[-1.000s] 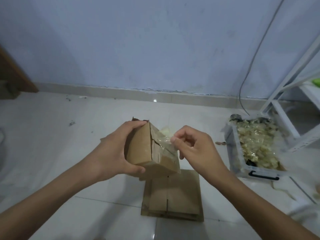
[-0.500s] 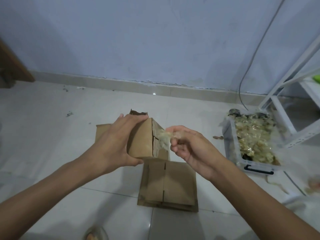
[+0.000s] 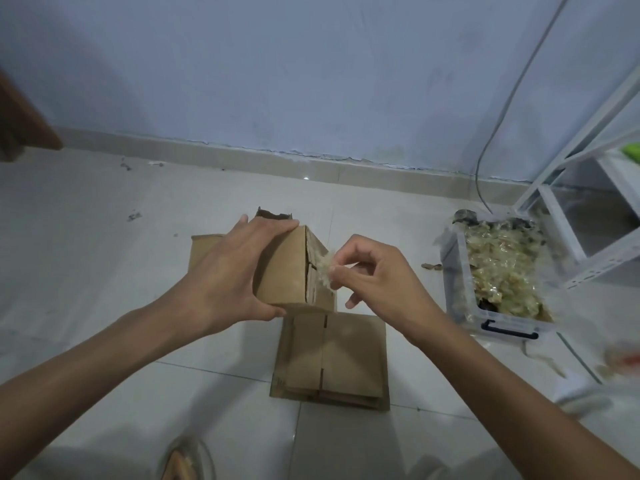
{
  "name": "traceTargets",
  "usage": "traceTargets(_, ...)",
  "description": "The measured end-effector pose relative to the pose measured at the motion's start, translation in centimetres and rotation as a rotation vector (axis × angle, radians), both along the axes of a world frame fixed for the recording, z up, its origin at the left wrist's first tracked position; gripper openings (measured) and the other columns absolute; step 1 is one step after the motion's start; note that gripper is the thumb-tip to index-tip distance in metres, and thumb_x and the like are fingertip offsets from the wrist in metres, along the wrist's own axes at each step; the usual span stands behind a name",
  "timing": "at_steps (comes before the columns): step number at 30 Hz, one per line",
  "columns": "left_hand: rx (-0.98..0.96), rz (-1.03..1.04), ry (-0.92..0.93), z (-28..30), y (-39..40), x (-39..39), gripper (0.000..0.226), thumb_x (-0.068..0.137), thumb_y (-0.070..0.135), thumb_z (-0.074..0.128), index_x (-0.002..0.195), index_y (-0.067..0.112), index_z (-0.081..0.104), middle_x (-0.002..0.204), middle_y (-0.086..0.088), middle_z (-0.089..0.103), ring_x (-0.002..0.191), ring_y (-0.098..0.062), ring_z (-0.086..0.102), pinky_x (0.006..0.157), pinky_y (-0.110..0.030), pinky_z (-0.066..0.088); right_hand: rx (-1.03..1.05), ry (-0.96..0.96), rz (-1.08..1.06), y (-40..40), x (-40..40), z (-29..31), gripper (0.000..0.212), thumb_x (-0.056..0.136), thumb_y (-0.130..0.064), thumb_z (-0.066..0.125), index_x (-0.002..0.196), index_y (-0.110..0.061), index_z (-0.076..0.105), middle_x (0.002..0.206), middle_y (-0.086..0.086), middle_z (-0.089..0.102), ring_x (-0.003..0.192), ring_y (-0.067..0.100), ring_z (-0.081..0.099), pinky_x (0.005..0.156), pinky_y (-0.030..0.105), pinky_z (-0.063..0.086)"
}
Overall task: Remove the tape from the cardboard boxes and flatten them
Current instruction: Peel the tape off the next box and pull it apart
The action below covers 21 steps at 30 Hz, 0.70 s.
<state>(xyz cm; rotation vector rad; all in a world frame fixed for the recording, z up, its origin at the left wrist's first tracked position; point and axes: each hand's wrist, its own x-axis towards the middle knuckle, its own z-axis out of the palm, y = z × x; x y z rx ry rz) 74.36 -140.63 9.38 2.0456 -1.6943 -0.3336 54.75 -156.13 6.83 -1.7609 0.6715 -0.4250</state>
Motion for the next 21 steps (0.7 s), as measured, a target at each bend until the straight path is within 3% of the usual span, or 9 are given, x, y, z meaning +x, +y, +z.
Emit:
traceTargets(4,-0.014,0.003,-0.002,-0.3,-0.2,-0.5,0.118,0.057,0.039,0.1,0.155,0.037,0.033,0.131,0.032,0.035,0.121,0.007,0.036,0.118,-0.045,0.038,-0.046,0.016,-0.046,0.4,0.3,-0.4,0.016,0.093,-0.014,0.077,0.087,-0.01,0.062,0.072,0.009,0.072,0.064,0.029,0.07,0.068,0.054,0.062)
traceTargets(8,-0.031,-0.001,-0.015,-0.6,-0.4,-0.9,0.118,0.057,0.039,0.1,0.155,0.037,0.034,0.131,0.032,0.036,0.121,0.002,0.036,0.111,-0.04,0.042,-0.031,0.057,-0.199,0.5,0.7,-0.7,0.024,0.088,-0.016,0.079,0.102,-0.024,0.061,0.069,0.002,0.067,0.061,0.011,0.065,0.061,0.037,0.057)
traceTargets(10,-0.052,-0.002,-0.02,-0.9,-0.5,-1.4,0.119,0.057,0.041,0.1,0.155,0.038,0.034,0.132,0.03,0.037,0.122,-0.001,0.037,0.108,-0.042,0.047,-0.21,0.085,-0.275,1.2,0.9,-1.0,0.017,0.087,-0.017,0.078,0.094,-0.022,0.063,0.069,-0.005,0.065,0.067,0.007,0.063,0.061,0.027,0.053)
traceTargets(13,-0.104,0.039,-0.009,-1.3,-0.6,-1.7,0.116,0.055,0.037,0.1,0.153,0.032,0.037,0.128,0.031,0.035,0.12,0.004,0.037,0.118,-0.049,0.039,-0.447,0.085,-0.236,2.0,1.1,-1.6,0.005,0.091,-0.018,0.074,0.093,-0.018,0.07,0.075,-0.012,0.066,0.081,0.007,0.063,0.069,0.027,0.054)
traceTargets(16,-0.127,0.054,-0.053,-1.6,-0.5,-1.0,0.115,0.056,0.034,0.1,0.153,0.028,0.038,0.137,0.017,0.045,0.124,-0.002,0.042,0.122,-0.054,0.032,-0.334,0.017,-0.124,1.9,0.8,-1.7,0.013,0.099,-0.021,0.069,0.106,-0.019,0.079,0.089,-0.014,0.073,0.087,0.008,0.067,0.072,0.026,0.059)
traceTargets(19,-0.103,0.042,-0.062,-1.7,-0.3,-1.0,0.124,0.059,0.036,0.099,0.159,0.034,0.026,0.136,0.009,0.042,0.119,-0.007,0.042,0.098,-0.042,0.05,-0.032,-0.091,-0.08,1.6,0.6,-1.2,0.012,0.098,-0.019,0.073,0.109,-0.017,0.075,0.089,-0.006,0.074,0.083,0.015,0.071,0.07,0.029,0.062)
traceTargets(21,-0.061,-0.017,-0.089,-1.8,-0.1,-1.5,0.129,0.063,0.04,0.094,0.162,0.045,0.011,0.136,0.002,0.038,0.116,-0.014,0.046,0.088,-0.036,0.051,0.134,-0.092,-0.062,1.6,0.5,-1.0,0.023,0.094,-0.025,0.078,0.115,-0.02,0.068,0.087,0.004,0.074,0.078,0.017,0.071,0.072,0.037,0.064)
